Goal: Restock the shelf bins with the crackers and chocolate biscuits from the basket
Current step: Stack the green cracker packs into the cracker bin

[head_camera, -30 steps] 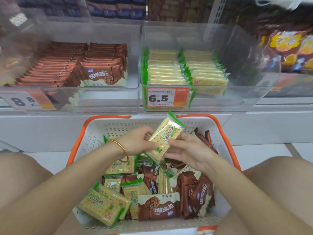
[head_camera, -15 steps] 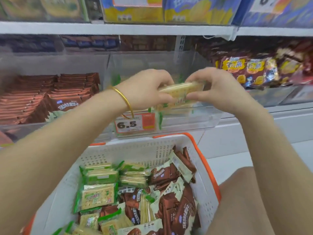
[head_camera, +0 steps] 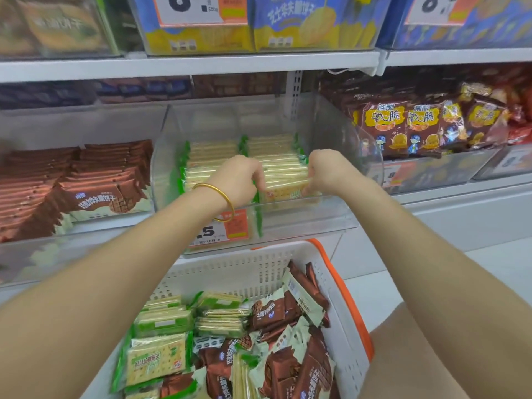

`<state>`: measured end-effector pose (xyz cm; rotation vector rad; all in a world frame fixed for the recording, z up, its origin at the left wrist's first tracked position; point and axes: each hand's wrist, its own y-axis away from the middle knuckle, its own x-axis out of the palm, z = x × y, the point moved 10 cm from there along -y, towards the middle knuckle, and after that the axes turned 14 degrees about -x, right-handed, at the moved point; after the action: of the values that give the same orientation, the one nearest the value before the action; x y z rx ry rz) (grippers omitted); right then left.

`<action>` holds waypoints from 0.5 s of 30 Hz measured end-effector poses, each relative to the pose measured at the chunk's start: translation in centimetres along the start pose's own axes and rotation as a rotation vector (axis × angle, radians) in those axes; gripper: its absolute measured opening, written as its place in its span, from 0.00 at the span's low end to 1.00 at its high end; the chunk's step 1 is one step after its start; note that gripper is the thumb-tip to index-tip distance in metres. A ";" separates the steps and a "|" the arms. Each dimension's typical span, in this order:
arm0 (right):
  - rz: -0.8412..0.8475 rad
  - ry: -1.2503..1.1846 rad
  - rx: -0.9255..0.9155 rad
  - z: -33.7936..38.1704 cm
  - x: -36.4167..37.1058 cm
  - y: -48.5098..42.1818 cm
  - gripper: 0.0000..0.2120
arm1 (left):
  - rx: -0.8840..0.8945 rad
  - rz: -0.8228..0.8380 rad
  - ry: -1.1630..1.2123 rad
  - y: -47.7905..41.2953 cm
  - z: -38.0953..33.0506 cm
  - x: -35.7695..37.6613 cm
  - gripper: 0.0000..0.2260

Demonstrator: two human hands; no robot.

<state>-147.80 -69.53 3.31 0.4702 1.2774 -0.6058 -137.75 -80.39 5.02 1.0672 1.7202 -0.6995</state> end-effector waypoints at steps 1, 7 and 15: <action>0.005 -0.026 0.020 -0.1 0.2 -0.1 0.20 | -0.004 0.019 -0.032 0.1 -0.1 0.2 0.17; 0.071 0.036 0.075 -0.3 1.1 -0.2 0.16 | -0.016 0.083 -0.090 0.2 0.0 1.2 0.22; 0.154 0.100 0.058 0.0 1.1 -0.2 0.18 | -0.008 0.127 -0.077 0.7 0.0 1.0 0.20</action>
<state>-147.74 -69.80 2.20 0.6476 1.3070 -0.4957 -137.33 -79.73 4.09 1.1194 1.5745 -0.6449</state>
